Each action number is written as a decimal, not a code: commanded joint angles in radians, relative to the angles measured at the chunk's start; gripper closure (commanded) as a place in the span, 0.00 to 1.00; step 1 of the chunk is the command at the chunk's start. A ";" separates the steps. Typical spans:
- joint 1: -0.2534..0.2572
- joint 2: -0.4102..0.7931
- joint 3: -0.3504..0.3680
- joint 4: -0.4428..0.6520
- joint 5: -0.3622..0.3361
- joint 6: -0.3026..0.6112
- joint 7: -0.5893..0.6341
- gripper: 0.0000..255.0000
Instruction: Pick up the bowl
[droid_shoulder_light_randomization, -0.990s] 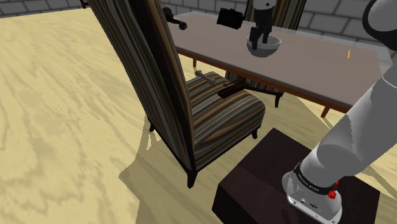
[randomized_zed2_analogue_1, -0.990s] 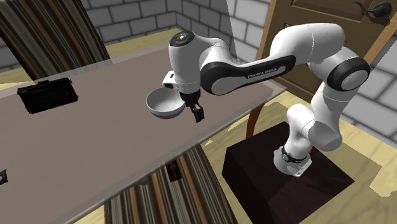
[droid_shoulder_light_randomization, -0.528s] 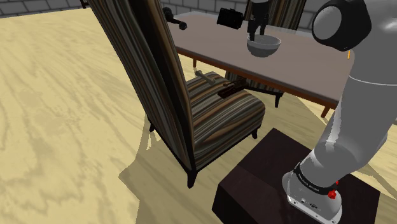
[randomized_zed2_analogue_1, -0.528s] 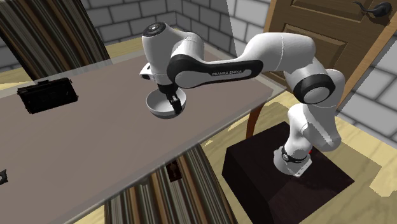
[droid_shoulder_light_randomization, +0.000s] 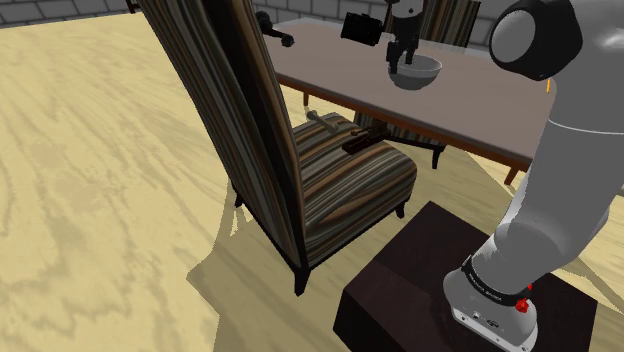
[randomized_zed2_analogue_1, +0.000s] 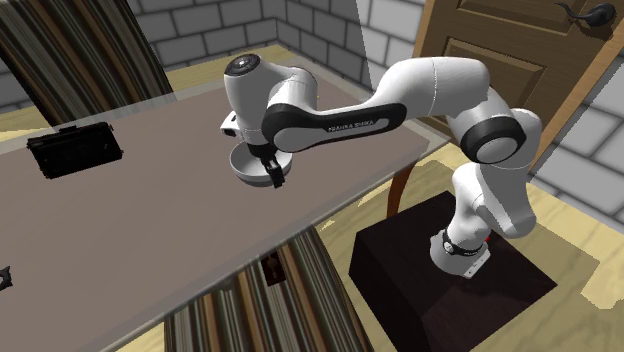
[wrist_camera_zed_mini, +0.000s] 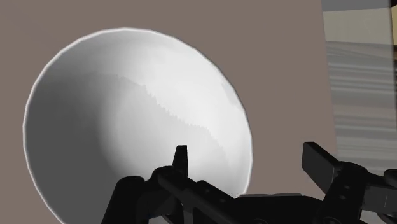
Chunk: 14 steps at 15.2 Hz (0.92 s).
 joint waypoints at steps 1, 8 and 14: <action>0.001 -0.003 0.000 -0.017 -0.001 0.014 0.002 0.00; 0.002 -0.003 0.001 -0.017 -0.001 0.014 0.004 1.00; -0.002 0.005 -0.001 0.035 0.002 -0.029 -0.004 1.00</action>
